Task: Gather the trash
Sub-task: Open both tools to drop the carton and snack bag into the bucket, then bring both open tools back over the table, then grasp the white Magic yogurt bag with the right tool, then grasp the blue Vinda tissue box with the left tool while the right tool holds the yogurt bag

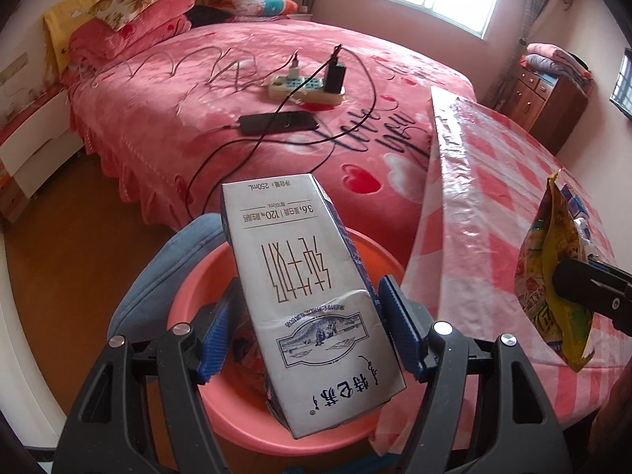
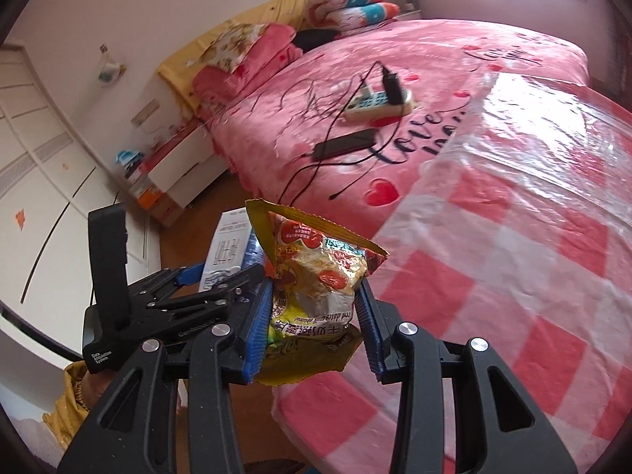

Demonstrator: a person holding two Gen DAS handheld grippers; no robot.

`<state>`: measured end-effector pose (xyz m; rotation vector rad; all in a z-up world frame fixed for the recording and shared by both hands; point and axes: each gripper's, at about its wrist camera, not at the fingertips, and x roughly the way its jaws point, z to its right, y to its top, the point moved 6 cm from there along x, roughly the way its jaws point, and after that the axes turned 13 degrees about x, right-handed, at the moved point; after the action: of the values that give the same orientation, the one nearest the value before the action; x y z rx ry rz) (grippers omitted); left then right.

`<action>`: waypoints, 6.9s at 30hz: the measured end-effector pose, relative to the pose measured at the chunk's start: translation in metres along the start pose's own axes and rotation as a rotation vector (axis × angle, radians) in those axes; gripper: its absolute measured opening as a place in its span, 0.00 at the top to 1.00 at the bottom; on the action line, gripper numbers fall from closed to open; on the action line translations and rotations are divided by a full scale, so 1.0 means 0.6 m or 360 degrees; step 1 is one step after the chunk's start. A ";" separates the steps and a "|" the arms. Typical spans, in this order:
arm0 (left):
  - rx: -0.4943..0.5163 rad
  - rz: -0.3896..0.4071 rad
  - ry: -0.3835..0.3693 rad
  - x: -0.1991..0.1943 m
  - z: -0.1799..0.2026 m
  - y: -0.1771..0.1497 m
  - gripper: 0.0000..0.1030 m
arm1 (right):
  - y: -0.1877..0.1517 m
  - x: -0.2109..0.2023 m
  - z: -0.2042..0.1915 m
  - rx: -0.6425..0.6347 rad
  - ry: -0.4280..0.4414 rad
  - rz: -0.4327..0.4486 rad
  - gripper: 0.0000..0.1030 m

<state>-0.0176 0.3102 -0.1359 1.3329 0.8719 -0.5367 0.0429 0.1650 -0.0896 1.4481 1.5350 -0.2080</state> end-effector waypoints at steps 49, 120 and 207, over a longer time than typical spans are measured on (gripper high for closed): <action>0.0155 -0.0046 0.0224 -0.001 0.047 0.033 0.18 | -0.012 -0.076 0.087 0.0076 -0.0165 0.0305 0.12; 0.0837 -0.0004 0.0094 0.007 0.457 0.092 0.15 | -0.027 -0.342 0.459 0.0720 -0.0325 0.0764 0.12; 0.0681 -0.0067 -0.0300 0.206 0.789 0.282 0.49 | 0.009 -0.367 0.643 0.0800 -0.0693 0.0646 0.30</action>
<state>0.2974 -0.1009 -0.1307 1.6198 0.6506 -0.9027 0.2050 -0.2475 -0.1246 1.9169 0.8422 -0.6498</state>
